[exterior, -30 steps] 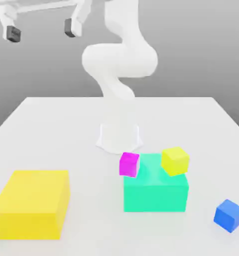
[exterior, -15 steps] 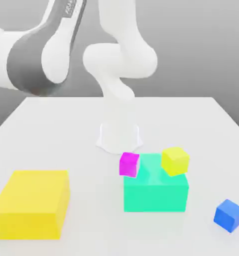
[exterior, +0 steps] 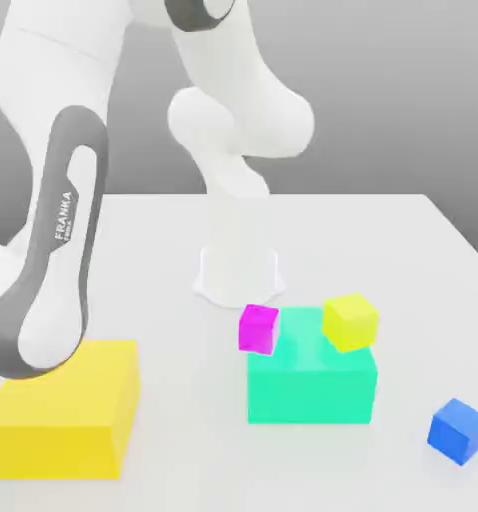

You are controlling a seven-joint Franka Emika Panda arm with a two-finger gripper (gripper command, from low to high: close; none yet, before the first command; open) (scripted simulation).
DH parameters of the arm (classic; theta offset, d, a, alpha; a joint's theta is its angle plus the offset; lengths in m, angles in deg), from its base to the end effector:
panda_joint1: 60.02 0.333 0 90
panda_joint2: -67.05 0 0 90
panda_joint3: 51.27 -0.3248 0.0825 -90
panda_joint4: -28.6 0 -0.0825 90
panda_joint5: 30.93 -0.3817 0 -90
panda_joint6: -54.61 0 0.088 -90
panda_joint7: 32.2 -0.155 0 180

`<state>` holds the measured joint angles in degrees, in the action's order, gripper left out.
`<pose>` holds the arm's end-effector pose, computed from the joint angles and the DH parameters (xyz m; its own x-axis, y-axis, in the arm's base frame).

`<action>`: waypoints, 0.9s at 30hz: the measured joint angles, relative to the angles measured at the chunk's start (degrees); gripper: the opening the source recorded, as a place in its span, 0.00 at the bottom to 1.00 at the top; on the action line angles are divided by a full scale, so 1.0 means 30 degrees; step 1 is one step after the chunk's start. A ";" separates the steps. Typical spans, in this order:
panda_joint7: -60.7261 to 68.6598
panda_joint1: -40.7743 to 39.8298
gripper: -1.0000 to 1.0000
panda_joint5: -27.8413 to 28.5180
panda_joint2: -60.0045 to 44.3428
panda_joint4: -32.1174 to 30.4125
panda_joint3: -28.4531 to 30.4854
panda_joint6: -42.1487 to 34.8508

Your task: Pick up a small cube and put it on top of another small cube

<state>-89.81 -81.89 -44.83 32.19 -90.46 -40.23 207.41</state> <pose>0.4848 -0.3235 0.0957 -0.1905 -0.9817 0.0001 -0.9817 0.1905 -0.0012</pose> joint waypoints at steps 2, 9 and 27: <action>-0.0154 0.0182 0.00 0.0213 0.0689 -0.0158 0.0239 -0.0539; 0.0256 0.1660 0.00 0.1758 0.4997 -0.1222 0.0143 -0.3036; 0.2157 0.9318 0.00 0.3665 1.7562 -1.0132 -0.5051 -0.6475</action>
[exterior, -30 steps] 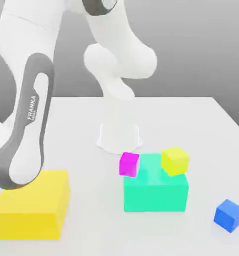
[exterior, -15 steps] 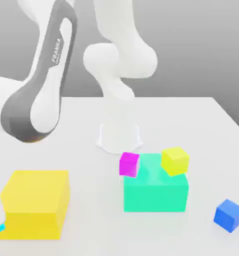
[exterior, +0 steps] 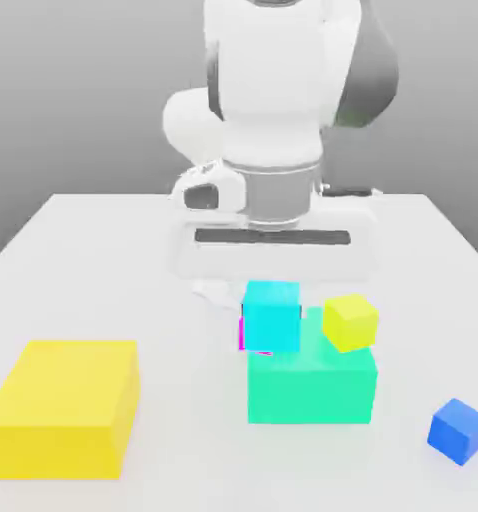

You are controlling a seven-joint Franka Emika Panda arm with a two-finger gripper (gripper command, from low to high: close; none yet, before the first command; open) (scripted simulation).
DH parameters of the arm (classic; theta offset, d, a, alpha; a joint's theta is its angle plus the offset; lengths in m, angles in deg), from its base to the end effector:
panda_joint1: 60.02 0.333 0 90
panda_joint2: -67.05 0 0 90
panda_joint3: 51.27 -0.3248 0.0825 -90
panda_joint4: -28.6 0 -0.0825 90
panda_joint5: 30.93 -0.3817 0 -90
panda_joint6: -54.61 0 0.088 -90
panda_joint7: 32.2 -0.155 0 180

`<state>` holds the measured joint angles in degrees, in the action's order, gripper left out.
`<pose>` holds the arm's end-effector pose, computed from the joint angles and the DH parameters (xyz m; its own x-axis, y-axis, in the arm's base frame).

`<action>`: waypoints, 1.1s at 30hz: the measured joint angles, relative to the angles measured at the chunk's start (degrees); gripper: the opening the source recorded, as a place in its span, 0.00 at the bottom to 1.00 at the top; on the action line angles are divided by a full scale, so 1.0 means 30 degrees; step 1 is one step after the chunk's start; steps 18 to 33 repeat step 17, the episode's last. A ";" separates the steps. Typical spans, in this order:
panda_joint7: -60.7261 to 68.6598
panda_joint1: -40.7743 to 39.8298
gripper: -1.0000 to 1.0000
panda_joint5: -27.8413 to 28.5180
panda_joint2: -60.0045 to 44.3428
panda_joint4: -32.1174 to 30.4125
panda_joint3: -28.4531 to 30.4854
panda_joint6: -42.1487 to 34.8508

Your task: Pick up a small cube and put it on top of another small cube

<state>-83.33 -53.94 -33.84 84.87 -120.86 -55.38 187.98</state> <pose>0.4052 0.0739 0.3229 0.7303 -0.6831 0.0061 -0.6826 -0.7300 -0.0330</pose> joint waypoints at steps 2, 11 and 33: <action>0.0479 0.0838 0.00 -0.0152 0.1404 -0.0992 -0.0603 -0.0403; 0.1903 0.4066 0.00 -0.1722 0.4300 -0.5145 -0.2271 0.0358; 0.1886 0.4034 1.00 -0.1852 0.2299 -0.6029 -0.2573 0.3210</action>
